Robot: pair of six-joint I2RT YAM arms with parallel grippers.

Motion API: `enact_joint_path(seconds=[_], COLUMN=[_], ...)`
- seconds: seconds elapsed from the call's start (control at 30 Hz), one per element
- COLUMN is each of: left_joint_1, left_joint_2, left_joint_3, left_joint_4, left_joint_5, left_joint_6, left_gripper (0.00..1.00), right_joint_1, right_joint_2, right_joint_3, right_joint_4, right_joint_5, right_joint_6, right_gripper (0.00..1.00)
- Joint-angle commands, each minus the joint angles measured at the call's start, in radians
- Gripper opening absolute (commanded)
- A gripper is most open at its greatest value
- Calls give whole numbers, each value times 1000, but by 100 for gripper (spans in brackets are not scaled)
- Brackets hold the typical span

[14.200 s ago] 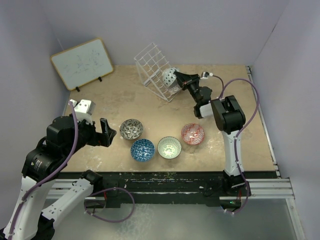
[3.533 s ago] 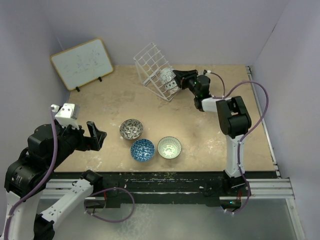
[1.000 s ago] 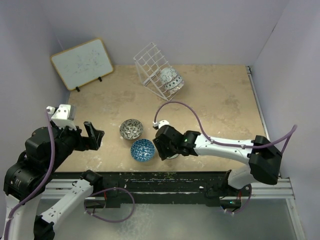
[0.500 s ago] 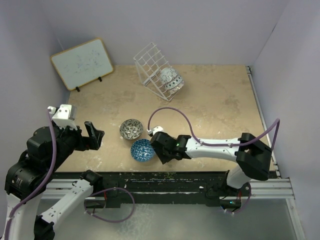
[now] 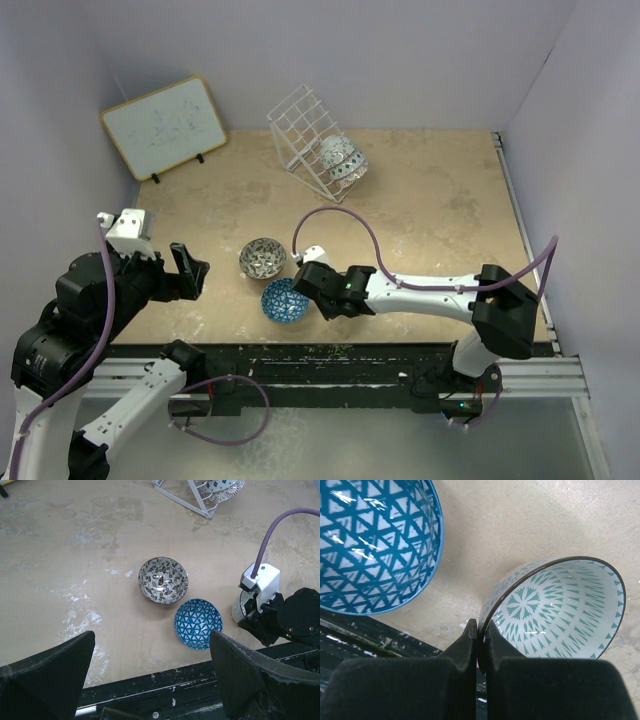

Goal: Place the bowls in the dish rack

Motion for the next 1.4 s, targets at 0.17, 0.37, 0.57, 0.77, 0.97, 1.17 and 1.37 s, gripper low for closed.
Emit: enact_joint_path(seconds=[0.17,0.37,0.57,0.77,0.97,1.17,1.37], left_joint_1=[4,4,4,4,4,4,4], left_joint_2=[2,14,30,26,24,29,29], left_joint_3=[12,51,102,125,125,139,147], left_joint_4=[34,30,13,3,-7,-9,-17], left_joint_5=[-6,0,-3,-6,-14,-15,-6], left_joint_6=[-4,3,7,8,12,19,20], left_gripper=[99,99,99,99,99,99,99], right_joint_1=[-44,-323,-487,-664,-774,-818,-829], right_joint_2=[-82,-189,-177,-129,-5,194,330], right_joint_3=[180,168,250,268,257,332,448], right_joint_4=[43,381,625,988,1483,1860,1974], right_joint_5=[12,-389,-692,-933,-991,-910,-788], right_joint_6=[-34,-44,7,221,592,853,924], right_gripper=[0,0,0,0,0,0,0])
